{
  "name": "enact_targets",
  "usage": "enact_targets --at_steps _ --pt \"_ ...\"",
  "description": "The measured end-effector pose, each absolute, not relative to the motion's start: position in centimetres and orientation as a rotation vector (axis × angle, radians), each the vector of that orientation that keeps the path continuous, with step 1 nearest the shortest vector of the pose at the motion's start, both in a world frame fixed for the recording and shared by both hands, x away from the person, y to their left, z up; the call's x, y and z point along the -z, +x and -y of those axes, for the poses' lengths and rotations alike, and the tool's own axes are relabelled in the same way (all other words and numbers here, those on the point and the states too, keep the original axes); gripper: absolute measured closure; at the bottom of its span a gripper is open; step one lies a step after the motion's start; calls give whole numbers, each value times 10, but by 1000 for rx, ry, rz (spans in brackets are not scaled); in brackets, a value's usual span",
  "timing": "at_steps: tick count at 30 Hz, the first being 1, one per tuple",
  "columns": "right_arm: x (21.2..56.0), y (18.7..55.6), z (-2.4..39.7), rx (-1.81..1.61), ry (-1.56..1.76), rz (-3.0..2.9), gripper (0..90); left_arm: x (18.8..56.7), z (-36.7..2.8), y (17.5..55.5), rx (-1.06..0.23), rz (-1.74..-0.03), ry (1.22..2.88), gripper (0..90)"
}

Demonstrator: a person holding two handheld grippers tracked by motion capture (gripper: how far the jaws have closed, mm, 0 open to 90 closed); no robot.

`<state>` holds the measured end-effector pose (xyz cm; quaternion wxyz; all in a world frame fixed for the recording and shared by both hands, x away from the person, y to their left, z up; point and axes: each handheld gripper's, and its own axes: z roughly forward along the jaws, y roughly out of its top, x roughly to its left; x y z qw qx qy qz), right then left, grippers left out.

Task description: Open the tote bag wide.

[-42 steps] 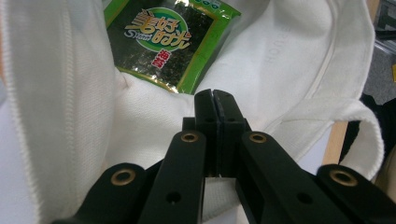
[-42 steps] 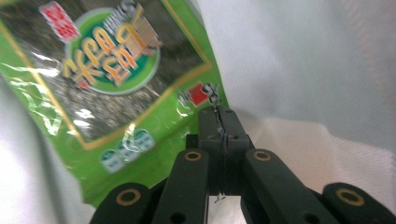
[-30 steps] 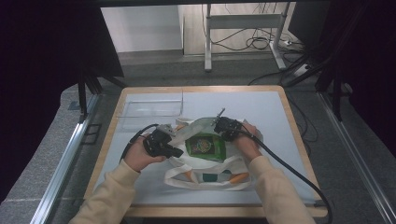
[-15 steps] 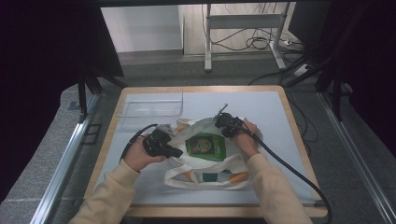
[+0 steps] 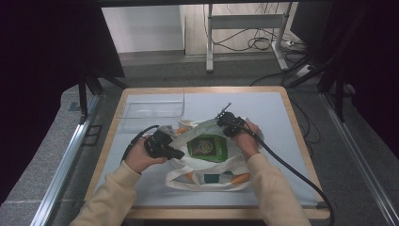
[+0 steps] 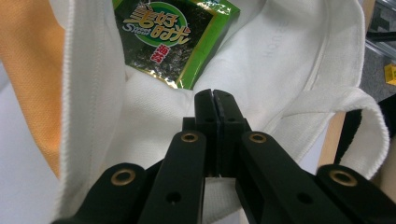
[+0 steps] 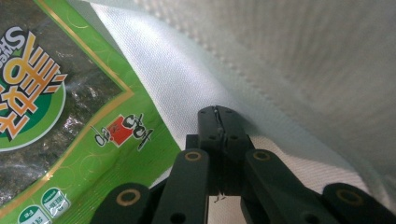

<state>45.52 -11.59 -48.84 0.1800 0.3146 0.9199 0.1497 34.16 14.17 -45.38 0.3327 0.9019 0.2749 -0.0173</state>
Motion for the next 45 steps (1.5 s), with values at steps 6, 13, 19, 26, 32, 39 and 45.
enact_targets --at_steps 6,13,19,26,32,39,45 --pt "487 453 115 -422 868 -2594 892 454 -142 342 47 -719 2355 900" --pt "471 439 117 -486 833 -2594 891 454 -142 342 47 -724 2352 900" --pt "453 423 122 -605 848 -2614 870 453 -142 341 45 -723 2350 899" --pt "446 407 127 -716 978 -2639 687 450 -145 339 38 -728 2336 892" --pt "444 399 125 -783 1082 -2643 424 445 -151 335 20 -729 2317 888" --pt "442 394 124 -818 1133 -2650 291 437 -157 332 0 -729 2276 873" --pt "443 393 123 -830 1120 -2638 228 432 -166 331 -62 -749 2224 723"
